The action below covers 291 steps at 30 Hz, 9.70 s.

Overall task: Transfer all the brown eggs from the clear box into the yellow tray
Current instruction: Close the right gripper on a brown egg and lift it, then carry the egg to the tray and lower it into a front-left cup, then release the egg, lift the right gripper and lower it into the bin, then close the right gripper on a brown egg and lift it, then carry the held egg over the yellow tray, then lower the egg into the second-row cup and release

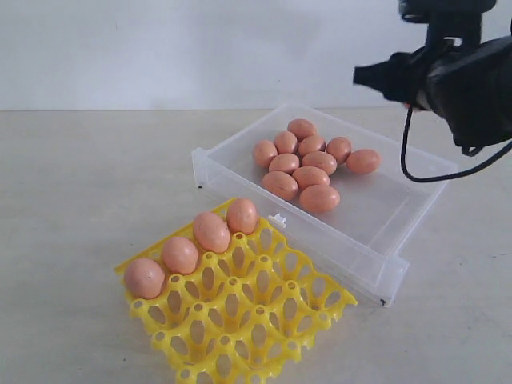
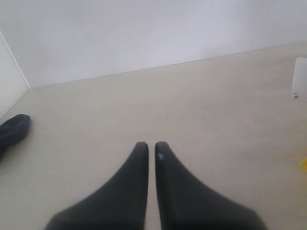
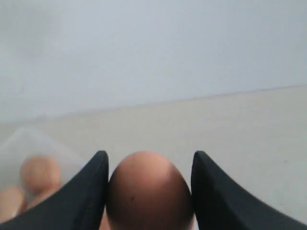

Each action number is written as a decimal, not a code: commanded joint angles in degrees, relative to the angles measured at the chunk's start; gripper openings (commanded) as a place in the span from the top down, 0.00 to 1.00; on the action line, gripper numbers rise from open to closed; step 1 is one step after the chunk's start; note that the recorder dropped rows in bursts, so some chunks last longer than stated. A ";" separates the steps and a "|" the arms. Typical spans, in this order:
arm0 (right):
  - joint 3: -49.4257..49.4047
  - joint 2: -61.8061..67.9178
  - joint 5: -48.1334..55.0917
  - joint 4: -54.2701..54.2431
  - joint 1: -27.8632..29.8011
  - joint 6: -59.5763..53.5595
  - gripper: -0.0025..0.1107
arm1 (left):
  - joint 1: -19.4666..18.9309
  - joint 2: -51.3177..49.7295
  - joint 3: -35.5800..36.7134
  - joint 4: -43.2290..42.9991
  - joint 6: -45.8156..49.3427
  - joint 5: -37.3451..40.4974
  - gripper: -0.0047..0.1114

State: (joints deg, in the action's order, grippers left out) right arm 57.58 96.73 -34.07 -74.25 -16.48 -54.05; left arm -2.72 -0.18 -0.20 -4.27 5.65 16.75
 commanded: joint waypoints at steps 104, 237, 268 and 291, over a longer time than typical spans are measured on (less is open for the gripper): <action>8.02 4.22 4.34 148.31 -15.38 117.42 0.49 | -0.08 0.18 0.20 -0.07 -0.23 0.02 0.92; -16.33 -5.58 -20.56 95.82 12.66 106.49 0.98 | -0.08 0.18 0.20 -0.07 -0.23 0.02 0.92; -16.33 -1.94 -2.63 146.83 -8.71 113.85 0.98 | -0.08 0.18 0.20 -0.07 -0.23 0.02 0.92; -16.33 11.10 -13.23 108.85 -13.52 96.96 0.98 | -0.08 0.18 0.20 -0.07 -0.23 0.02 0.92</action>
State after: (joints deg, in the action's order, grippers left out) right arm 41.42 107.49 -48.92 37.81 -29.85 43.64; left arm -2.72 -0.18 -0.20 -4.27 5.65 16.75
